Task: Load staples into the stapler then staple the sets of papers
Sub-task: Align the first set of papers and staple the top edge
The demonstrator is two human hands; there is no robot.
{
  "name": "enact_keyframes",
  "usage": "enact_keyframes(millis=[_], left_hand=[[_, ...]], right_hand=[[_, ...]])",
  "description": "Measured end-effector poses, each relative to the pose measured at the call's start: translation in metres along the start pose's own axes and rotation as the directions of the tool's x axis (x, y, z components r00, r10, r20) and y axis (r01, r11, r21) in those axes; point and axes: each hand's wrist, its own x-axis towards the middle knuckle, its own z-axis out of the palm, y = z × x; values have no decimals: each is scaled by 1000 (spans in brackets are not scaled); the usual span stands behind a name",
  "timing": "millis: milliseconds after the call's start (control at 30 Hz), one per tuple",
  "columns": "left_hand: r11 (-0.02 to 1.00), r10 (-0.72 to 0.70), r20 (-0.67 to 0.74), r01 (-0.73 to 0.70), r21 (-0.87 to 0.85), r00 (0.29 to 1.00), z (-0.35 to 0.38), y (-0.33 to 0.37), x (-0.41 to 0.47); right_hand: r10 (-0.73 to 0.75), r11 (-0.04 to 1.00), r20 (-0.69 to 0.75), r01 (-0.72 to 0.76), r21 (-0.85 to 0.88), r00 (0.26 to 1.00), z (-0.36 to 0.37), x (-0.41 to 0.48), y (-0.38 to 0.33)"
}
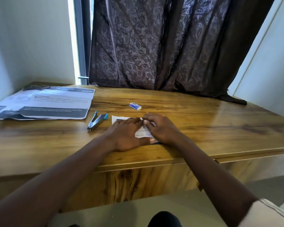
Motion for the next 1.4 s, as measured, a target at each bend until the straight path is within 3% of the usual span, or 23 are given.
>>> enact_keyframes(millis=[267,500,900,1200,1333,1400], left_hand=[[991,-20,17,22,-134,1000,-11,-1,1],[986,-75,16,77,-145,997,-20,-29,-21],[960,-89,23,92,-263,996,-26,-72,-61],[981,-94,-49,84,-174,994,-17,-78,-65],[990,-89,-62,81,-112,994,-17,-75,-68],[996,-79,-135,74,-39,988,-17,-70,-73]], right_hand=[[34,991,98,-21,-130,995,6,3,3],[29,984,111,-8,-178,993,6,4,4],[13,990,87,-1,-138,996,5,1,3],[-42,911,-31,26,-411,999,13,41,-28],[-87,932,-110,42,-359,990,34,57,-41],[-53,949,-130,9,-316,990,38,59,-39]])
